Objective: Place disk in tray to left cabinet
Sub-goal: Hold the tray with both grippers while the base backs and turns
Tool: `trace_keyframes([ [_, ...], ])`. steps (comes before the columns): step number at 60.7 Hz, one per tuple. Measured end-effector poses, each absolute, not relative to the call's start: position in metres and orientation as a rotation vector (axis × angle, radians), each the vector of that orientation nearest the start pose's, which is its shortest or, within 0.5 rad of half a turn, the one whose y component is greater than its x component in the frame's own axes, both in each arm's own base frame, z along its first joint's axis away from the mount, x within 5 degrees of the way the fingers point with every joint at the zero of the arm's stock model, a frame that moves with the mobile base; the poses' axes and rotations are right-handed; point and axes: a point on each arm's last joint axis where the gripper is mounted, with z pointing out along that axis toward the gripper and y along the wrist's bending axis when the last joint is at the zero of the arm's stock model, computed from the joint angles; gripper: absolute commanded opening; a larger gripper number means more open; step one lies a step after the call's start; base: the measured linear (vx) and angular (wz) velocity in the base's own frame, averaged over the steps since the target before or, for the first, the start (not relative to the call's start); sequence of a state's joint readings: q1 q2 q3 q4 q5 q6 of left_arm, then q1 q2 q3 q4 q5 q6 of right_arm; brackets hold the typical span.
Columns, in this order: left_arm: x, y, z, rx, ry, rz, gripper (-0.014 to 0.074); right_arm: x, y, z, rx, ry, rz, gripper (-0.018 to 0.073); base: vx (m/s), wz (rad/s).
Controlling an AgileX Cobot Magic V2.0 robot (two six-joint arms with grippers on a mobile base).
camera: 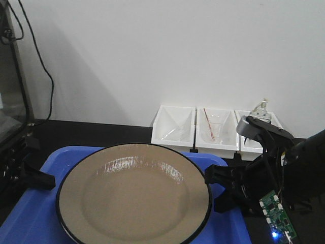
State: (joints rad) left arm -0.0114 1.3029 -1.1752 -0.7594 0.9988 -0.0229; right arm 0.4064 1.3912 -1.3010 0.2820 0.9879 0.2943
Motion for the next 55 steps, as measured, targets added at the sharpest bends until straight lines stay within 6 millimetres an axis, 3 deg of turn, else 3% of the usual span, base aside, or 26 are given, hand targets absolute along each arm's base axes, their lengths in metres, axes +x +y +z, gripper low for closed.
trace_keyframes([
  [27,0.2603,-0.0557,0.3600,-0.321,2.452,-0.981,0.0000,0.2563,0.1333,0.3558,-0.035,2.627,0.618,-0.0004,-0.20,0.37],
  [55,0.2605,-0.0557,0.3601,-0.321,2.449,-0.981,0.0000,0.2560,0.1333,0.3556,-0.036,2.631,0.617,-0.0004,-0.15,0.75],
])
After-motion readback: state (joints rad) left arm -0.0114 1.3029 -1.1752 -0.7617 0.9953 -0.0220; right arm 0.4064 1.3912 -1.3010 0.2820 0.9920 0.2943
